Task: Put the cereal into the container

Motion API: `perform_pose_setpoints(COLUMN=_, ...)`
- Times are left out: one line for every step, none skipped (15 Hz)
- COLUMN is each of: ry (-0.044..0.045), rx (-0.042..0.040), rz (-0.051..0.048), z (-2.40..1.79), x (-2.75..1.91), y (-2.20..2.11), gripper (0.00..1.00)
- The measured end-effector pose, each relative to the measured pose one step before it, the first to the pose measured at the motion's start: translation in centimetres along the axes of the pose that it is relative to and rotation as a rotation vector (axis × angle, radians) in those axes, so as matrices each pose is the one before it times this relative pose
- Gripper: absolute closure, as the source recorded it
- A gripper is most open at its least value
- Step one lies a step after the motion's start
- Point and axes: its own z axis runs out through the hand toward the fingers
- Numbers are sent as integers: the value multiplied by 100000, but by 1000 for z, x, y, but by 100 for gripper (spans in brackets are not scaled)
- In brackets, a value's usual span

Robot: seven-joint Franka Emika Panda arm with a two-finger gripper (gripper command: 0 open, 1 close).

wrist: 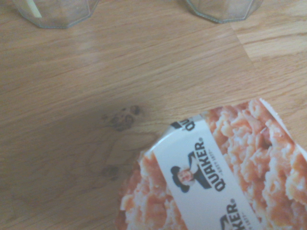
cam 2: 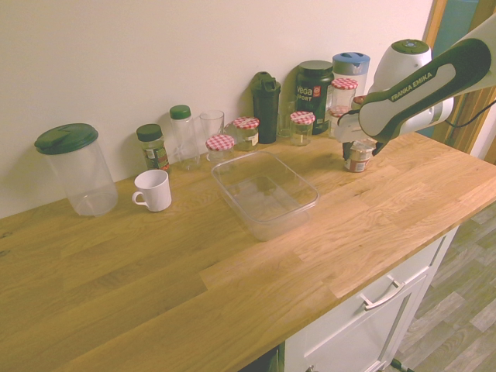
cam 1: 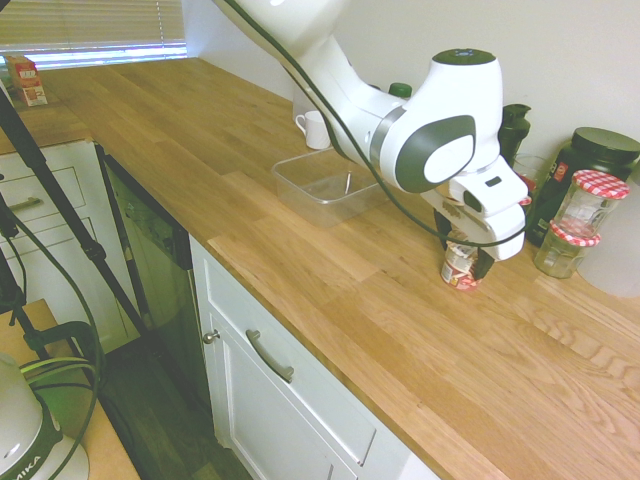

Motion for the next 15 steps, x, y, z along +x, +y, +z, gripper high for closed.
perform_pose_setpoints(ry=204, rx=-201, rz=-96, z=31, x=-94, y=-58, gripper=100)
perform_pose_setpoints(ry=222, rx=-214, rz=-65, z=30, x=-39, y=-15, gripper=100)
perform_pose_setpoints(ry=49, rx=-111, rz=71, z=40, x=-42, y=-14, gripper=100)
perform_pose_setpoints(ry=-36, rx=-93, rz=-7, z=67, x=-14, y=18, gripper=100)
perform_pose_setpoints(ry=22, rx=-98, rz=25, z=75, x=13, y=38, gripper=100)
perform_pose_setpoints(ry=79, rx=24, rz=-44, z=44, x=-7, y=1, gripper=100)
perform_pose_setpoints(ry=252, rx=432, rz=-79, z=-40, x=-15, y=-79, gripper=100)
perform_pose_setpoints(ry=156, rx=275, rz=-45, z=-32, x=-5, y=-48, gripper=100)
perform_pose_setpoints(ry=235, rx=367, rz=-9, z=-42, x=22, y=-44, gripper=100)
perform_pose_setpoints(ry=84, rx=147, rz=23, z=-13, x=10, y=-14, gripper=100)
perform_pose_setpoints(ry=65, rx=116, rz=19, z=-11, x=8, y=-11, gripper=100)
perform_pose_setpoints(ry=197, rx=321, rz=54, z=-34, x=21, y=-31, gripper=100)
perform_pose_setpoints(ry=759, rx=1226, rz=563, z=-183, x=72, y=-128, gripper=100)
perform_pose_setpoints(ry=1307, rx=1993, rz=1022, z=-504, x=86, y=-220, gripper=100)
perform_pose_setpoints(ry=1883, rx=2123, rz=740, z=-894, x=-22, y=-181, gripper=100)
